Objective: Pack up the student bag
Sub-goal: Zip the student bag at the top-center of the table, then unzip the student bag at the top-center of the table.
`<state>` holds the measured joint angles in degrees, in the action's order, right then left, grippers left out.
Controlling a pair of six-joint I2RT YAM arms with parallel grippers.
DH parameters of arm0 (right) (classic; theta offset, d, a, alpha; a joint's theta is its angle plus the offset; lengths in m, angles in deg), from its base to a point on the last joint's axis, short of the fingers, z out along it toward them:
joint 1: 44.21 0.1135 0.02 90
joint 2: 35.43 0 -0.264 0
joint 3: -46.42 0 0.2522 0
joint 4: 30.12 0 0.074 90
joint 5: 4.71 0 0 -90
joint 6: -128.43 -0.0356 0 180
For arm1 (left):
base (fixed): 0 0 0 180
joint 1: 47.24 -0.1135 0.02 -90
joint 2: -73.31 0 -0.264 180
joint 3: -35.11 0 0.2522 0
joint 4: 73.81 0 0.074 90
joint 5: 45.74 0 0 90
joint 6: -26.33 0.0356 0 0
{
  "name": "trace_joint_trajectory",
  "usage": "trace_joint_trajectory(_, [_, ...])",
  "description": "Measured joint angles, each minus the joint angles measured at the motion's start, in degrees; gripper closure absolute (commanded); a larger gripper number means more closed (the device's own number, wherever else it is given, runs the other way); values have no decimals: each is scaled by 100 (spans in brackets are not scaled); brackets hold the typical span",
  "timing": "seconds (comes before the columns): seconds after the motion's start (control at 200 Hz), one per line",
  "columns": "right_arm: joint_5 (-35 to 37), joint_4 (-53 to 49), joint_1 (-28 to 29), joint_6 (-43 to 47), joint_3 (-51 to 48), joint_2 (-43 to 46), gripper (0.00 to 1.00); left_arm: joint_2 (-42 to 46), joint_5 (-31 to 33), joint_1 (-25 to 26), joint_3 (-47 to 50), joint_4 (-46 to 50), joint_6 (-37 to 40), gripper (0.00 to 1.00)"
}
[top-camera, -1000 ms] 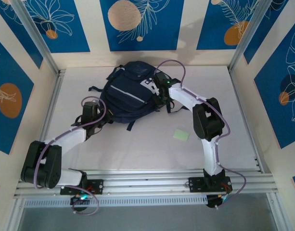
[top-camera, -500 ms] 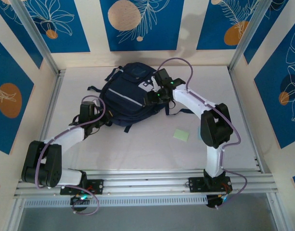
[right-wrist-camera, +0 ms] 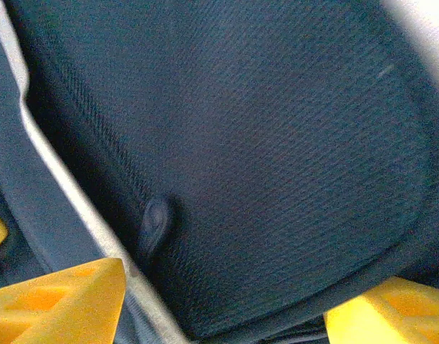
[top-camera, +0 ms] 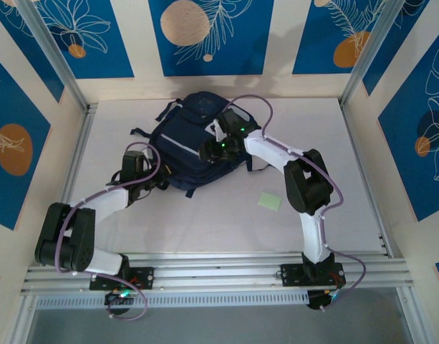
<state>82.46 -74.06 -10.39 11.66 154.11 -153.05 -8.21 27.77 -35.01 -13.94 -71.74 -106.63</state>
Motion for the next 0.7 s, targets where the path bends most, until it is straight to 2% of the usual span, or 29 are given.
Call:
trace_joint_trajectory(0.305, [-192, -90, 743, -243, -448, 323, 30, -116, 4, 98, -2, -48, 9, 100])
trace_joint_trajectory(0.355, [-157, -173, 739, -234, -448, 354, 30, -105, 22, 105, -24, 22, 44, 93])
trace_joint_trajectory(0.44, [-9, -310, 590, -225, -466, 463, 31, 2, 138, 111, -133, 341, 254, 71])
trace_joint_trajectory(0.52, [160, -396, 348, -227, -516, 619, 32, 243, 310, 136, -299, 804, 479, 57])
trace_joint_trajectory(0.58, [245, -409, 129, -256, -546, 730, 35, 509, 446, 151, -413, 1161, 706, 52])
trace_joint_trajectory(0.7, [216, -315, -249, -511, -551, 800, 42, 1016, 660, 195, -584, 1611, 1034, 49])
